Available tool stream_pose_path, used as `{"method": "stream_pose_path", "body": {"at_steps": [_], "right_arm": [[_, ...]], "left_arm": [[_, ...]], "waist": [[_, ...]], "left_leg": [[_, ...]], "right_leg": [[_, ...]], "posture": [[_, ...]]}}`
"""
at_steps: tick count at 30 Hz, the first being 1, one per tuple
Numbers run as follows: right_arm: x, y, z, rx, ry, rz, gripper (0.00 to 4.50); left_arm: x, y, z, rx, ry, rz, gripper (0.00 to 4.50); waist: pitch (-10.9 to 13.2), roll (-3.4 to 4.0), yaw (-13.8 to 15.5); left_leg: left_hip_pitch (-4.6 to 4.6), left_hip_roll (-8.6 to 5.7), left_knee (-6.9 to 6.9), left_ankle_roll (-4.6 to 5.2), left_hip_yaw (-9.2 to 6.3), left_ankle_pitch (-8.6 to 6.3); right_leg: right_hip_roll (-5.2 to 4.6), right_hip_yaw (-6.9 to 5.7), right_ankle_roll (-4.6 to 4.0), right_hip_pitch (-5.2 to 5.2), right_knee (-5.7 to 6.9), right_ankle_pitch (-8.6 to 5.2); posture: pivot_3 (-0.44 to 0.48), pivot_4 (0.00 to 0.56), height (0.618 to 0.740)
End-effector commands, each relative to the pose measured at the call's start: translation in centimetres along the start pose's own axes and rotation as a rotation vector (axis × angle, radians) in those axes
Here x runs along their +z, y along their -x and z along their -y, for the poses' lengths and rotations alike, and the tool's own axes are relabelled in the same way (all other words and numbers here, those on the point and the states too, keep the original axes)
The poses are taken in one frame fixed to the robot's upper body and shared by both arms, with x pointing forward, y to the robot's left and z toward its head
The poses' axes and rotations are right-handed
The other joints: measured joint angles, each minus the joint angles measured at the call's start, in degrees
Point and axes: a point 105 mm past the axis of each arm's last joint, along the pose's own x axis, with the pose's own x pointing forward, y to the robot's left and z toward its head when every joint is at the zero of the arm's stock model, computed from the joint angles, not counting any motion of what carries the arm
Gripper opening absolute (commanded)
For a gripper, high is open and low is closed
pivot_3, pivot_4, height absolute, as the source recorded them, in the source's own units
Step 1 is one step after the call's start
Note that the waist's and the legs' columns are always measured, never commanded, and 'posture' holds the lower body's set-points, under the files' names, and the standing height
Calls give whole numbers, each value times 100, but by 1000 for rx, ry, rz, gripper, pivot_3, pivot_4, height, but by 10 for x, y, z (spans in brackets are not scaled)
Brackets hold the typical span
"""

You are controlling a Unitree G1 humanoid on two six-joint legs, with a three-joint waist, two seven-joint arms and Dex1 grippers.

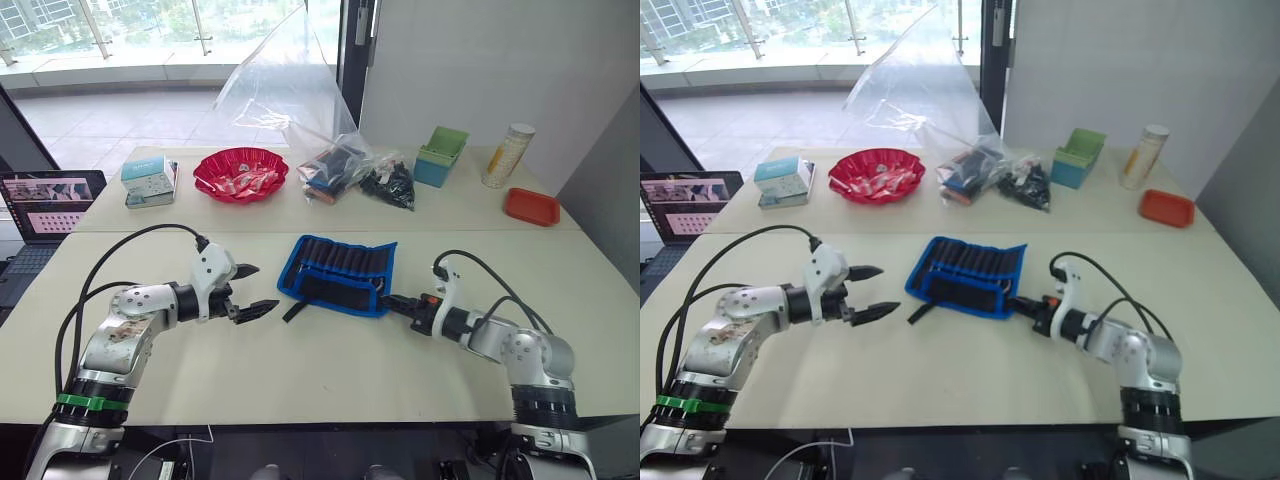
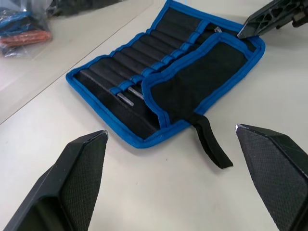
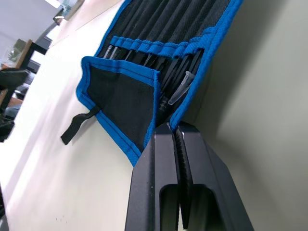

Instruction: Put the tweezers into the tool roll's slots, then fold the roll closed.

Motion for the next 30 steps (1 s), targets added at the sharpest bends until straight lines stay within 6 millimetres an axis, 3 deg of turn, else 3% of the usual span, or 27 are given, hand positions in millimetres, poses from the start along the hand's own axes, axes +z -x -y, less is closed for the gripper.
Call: {"method": "stream_pose_path", "body": {"at_steps": [1,4,7,9,13,19,30], "right_arm": [[18,24,2,-18,40,51,22],[27,37,2,-30,62,65,22],[45,40,-19,34,81,97,22],[45,26,-32,63,110,56,22],[44,8,-35,67,124,23,22],[31,-21,-44,117,172,-57,22],[3,-56,-28,93,132,-108,22]], "left_arm": [[5,-2,0,-13,-34,9,4500],[3,-5,0,-23,-29,6,4500],[1,-8,4,-55,17,10,4500],[0,-8,8,-80,64,13,4500],[0,-6,10,-86,73,4,4500],[-5,3,8,-45,64,-21,4500],[-16,10,13,-3,91,-48,4500]], "waist": [[0,0,-12],[0,0,-19],[1,1,-29],[1,2,-56],[1,2,-52],[1,2,-39],[1,2,-48]], "left_leg": [[0,0,0,1,1,0],[0,3,-1,1,1,0],[0,4,0,1,2,0],[0,6,0,1,3,0],[3,12,-1,1,1,0],[0,4,1,2,2,-1],[4,6,0,1,2,0]], "right_leg": [[0,1,0,0,-1,0],[4,1,0,0,-1,0],[4,2,0,0,-2,0],[5,3,0,0,-2,0],[11,2,0,0,1,0],[3,2,0,-1,-2,0],[4,1,0,-1,1,0]], "posture": [[0,150,740],[0,150,740],[0,150,740],[0,150,740],[0,150,740],[0,150,740],[0,150,740]]}}
